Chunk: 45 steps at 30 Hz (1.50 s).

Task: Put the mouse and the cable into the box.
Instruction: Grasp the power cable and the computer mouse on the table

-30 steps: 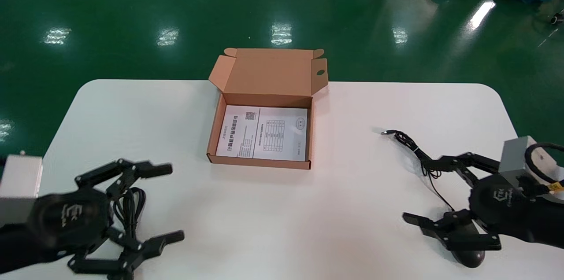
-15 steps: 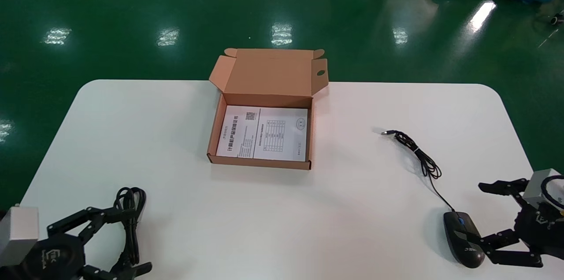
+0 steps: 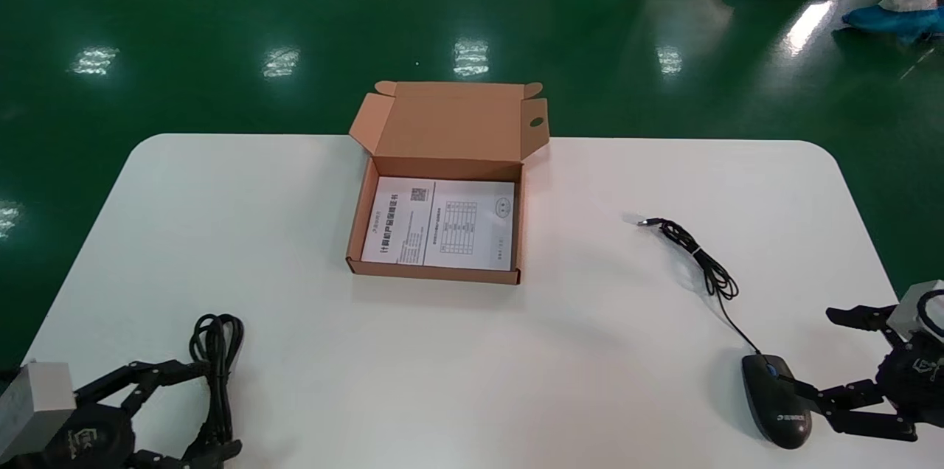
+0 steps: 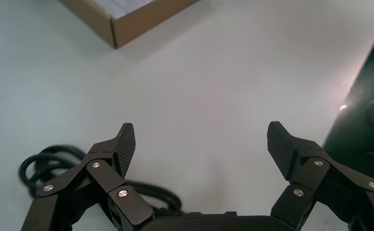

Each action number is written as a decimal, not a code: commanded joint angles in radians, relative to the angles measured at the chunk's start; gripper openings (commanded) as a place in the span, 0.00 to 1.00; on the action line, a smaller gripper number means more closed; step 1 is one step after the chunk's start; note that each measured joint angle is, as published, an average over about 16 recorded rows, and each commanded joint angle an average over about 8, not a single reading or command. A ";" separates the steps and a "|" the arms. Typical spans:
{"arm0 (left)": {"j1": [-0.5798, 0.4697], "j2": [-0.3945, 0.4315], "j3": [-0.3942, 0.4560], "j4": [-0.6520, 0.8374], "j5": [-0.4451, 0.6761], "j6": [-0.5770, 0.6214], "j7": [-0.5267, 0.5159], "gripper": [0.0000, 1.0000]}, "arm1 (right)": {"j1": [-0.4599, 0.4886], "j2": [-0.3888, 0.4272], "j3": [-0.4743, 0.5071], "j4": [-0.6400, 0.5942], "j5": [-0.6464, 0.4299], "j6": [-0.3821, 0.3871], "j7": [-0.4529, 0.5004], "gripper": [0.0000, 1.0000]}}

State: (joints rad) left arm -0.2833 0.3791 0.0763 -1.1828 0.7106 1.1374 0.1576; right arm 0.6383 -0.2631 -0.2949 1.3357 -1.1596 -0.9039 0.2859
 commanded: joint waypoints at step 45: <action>0.369 0.111 -0.145 -0.165 0.001 -0.305 0.197 1.00 | 0.011 -0.127 -0.113 0.024 -0.198 0.113 0.150 1.00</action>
State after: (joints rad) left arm 0.0831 0.4872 -0.0692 -1.3462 0.7121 0.8329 0.3532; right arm 0.6474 -0.3896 -0.4075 1.3597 -1.3564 -0.7903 0.4349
